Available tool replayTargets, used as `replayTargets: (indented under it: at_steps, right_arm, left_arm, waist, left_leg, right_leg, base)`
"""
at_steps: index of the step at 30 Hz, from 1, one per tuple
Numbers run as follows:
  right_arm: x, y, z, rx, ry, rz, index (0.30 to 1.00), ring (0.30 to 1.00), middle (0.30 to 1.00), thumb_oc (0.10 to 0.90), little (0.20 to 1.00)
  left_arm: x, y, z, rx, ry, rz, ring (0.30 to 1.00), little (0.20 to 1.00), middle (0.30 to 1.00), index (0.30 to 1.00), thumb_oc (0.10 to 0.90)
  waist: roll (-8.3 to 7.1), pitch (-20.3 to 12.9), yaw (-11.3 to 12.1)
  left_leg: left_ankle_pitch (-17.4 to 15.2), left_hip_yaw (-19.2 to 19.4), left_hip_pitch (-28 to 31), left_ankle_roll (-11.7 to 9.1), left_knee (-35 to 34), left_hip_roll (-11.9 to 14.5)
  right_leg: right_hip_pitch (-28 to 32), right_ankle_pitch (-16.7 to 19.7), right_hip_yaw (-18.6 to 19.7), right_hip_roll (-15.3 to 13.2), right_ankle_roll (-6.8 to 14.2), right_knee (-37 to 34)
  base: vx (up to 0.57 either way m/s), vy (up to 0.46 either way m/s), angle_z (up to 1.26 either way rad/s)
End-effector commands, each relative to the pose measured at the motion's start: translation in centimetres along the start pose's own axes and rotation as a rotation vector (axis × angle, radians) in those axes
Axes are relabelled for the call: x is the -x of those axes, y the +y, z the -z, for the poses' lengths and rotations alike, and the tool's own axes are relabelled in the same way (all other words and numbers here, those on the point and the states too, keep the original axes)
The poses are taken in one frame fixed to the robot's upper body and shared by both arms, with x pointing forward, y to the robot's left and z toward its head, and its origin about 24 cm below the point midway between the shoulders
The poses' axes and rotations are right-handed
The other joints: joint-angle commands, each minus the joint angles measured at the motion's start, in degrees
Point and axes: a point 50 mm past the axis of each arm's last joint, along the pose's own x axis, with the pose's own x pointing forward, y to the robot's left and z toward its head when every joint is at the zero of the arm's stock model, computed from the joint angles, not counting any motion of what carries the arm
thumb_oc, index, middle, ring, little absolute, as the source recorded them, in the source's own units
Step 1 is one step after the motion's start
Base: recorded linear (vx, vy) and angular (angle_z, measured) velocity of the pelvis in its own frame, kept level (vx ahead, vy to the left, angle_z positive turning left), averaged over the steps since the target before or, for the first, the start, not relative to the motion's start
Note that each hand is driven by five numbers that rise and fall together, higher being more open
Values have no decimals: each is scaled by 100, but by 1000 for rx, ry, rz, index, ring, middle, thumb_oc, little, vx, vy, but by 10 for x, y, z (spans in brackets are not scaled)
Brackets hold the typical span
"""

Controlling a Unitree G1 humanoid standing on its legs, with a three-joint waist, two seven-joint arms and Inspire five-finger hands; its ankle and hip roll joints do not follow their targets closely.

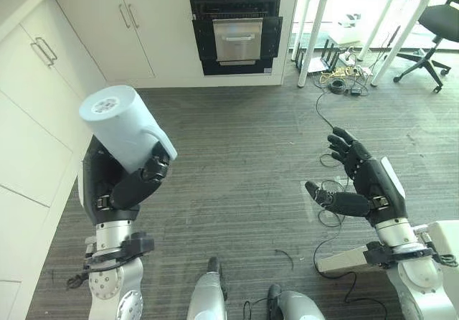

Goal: Place the dishes in the dishwasher.

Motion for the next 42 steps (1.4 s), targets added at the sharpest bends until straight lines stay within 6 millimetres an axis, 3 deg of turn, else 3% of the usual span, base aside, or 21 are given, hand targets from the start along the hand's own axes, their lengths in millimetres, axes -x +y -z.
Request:
replayTargets:
  at_steps: [1,4,7,8,9,10,12,14,15,16,17,18,21,23,29,33,36,38,39,41,42]
  right_arm:
    - [-9,-6,-57,-10,-342,-2,900,900,900,800,900]
    - [-11,-4,-56,-38,-342,53,900,900,900,800,900]
    - [-15,-2,-56,-50,-353,105,900,900,900,800,900]
    - [-15,-2,-57,-52,-356,107,900,900,900,800,900]
    - [-17,2,-57,-62,-363,98,900,900,900,800,900]
    - [-18,5,-56,-69,-363,88,900,900,900,800,900]
    - [-22,13,-53,-79,-359,62,900,900,900,800,900]
    - [-26,20,-50,-80,-353,36,900,900,900,800,900]
    - [-28,21,-49,-85,-357,28,900,900,900,800,900]
    - [-29,20,-49,-85,-358,28,900,900,900,800,900]
    - [-29,17,-49,-89,-361,30,900,900,900,800,900]
    - [-28,12,-49,-99,-365,27,900,900,900,800,900]
    - [-24,9,-52,-108,-384,5,900,900,900,800,900]
    - [-22,11,-54,-112,-393,-4,900,900,900,800,900]
    - [-25,10,-57,-104,-392,5,900,900,900,800,900]
    - [-25,5,-56,-90,-373,-3,900,900,900,800,900]
    - [-23,0,-57,-82,-363,-11,900,900,900,800,900]
    - [-20,-5,-58,-85,-362,-29,900,900,900,800,900]
    - [-20,-5,-58,-82,-363,-39,900,900,900,800,900]
    - [-19,-4,-57,-65,-359,-43,900,900,900,800,900]
    - [-20,-5,-56,-59,-355,-31,900,900,900,800,900]
  left_arm:
    - [-21,-13,-56,-23,-333,106,300,300,300,300,400]
    - [-29,-20,-57,-28,-327,180,300,300,300,300,400]
    - [-33,-27,-57,-37,-319,257,300,300,300,300,400]
    - [-33,-27,-57,-36,-320,262,300,300,300,300,400]
    - [-33,-28,-58,-48,-326,263,300,300,300,300,400]
    - [-34,-29,-59,-64,-330,261,300,300,300,300,400]
    - [-35,-30,-57,-87,-334,247,300,300,300,300,400]
    - [-37,-32,-56,-93,-336,227,300,300,300,300,400]
    - [-42,-35,-57,-93,-347,219,300,300,300,300,400]
    - [-42,-35,-57,-93,-347,220,300,300,300,300,400]
    - [-43,-35,-58,-96,-352,223,300,300,300,300,400]
    - [-42,-33,-60,-110,-357,224,300,300,300,300,400]
    - [-40,-34,-62,-138,-367,223,300,300,300,300,400]
    - [-38,-35,-63,-144,-376,223,300,300,300,300,400]
    - [-37,-29,-66,-145,-381,202,300,300,300,300,400]
    - [-33,-26,-62,-121,-348,182,300,300,300,300,400]
    - [-31,-26,-61,-126,-331,172,300,300,300,300,400]
    - [-28,-23,-60,-128,-325,158,300,300,300,300,400]
    - [-27,-23,-59,-129,-325,152,300,300,300,300,400]
    - [-25,-24,-57,-126,-320,154,300,300,300,300,400]
    - [-25,-25,-55,-120,-316,165,300,300,300,300,400]
  waist:
    - [-68,-612,17]
    - [-204,-785,154]
    - [-335,-888,214]
    - [-317,-894,207]
    - [-188,-879,173]
    - [-122,-842,139]
    - [-25,-753,67]
    - [-9,-694,29]
    - [-45,-666,8]
    - [-39,-659,1]
    - [-73,-619,-13]
    - [-161,-529,-44]
    - [-202,-423,-186]
    - [-234,-385,-194]
    - [-382,-552,-129]
    - [-403,-835,-249]
    - [-352,-950,-330]
    - [-344,-981,-309]
    - [-394,-949,-285]
    - [-484,-835,-246]
    - [-533,-740,-200]
  left_leg:
    - [-259,-221,-154,-21,-163,-153]
    - [-417,-359,-68,191,-163,-398]
    - [-575,-687,68,494,-163,-891]
    - [-560,-748,74,520,-163,-924]
    - [-635,-971,232,589,-163,-1013]
    - [-679,-1056,341,627,-163,-1067]
    - [-758,-1066,555,673,-163,-1092]
    - [-766,-1012,620,650,-163,-1097]
    - [-779,-924,658,603,-163,-1092]
    - [-795,-928,672,595,-163,-1078]
    - [-875,-862,744,580,-163,-1069]
    - [-978,-731,889,564,-163,-1099]
    - [-1149,-731,1132,625,-163,-1172]
    - [-1281,-804,1261,682,-163,-1243]
    - [-1526,-647,1539,678,-163,-1120]
    - [-1809,-537,2191,494,-163,-852]
    - [-1529,-378,2363,373,-163,-684]
    - [-553,-322,2471,156,-163,-593]
    - [-253,-252,2398,83,55,-608]
    - [33,-32,1789,24,1001,-542]
    - [-54,4,1422,88,1228,-551]
  right_leg:
    - [878,-568,-504,251,282,-344]
    - [1091,-471,-742,-73,514,-344]
    - [1333,722,-832,-297,802,-344]
    - [1314,897,-834,-281,810,-344]
    - [1122,1438,-864,-292,829,314]
    - [801,1522,-776,-297,818,946]
    - [130,1450,-642,-274,693,1674]
    - [-197,1206,-695,-219,556,1505]
    - [-235,983,-972,-99,483,473]
    - [-200,1004,-1011,-85,475,306]
    - [-240,1048,-1160,-155,483,-344]
    - [-582,930,-1177,-427,556,-344]
    - [-1523,1137,-599,-780,773,-344]
    - [-1783,1286,-494,-908,840,-344]
    - [-1471,1382,-703,-997,926,-344]
    - [-1209,1307,-994,-884,822,-344]
    - [-1079,1092,-1019,-667,659,-344]
    - [-812,771,-885,-414,416,-344]
    - [-687,666,-802,-379,325,-344]
    - [-471,519,-687,-334,122,-344]
    - [-353,488,-687,-341,99,-344]
  base:
    - [318,179,-42]
    - [295,177,8]
    - [261,197,35]
    - [212,245,63]
    - [161,248,62]
    - [173,265,40]
    - [104,169,10]
    - [120,33,-14]
    - [140,-62,-8]
    - [170,-129,-5]
    - [142,-175,-9]
    - [211,-263,-10]
    - [236,-249,-4]
    - [293,-263,1]
    - [361,-348,13]
    - [406,-391,26]
    - [272,-296,-5]
    - [312,-368,-39]
    - [166,-270,-78]
    - [109,-246,-73]
    - [107,-199,-45]
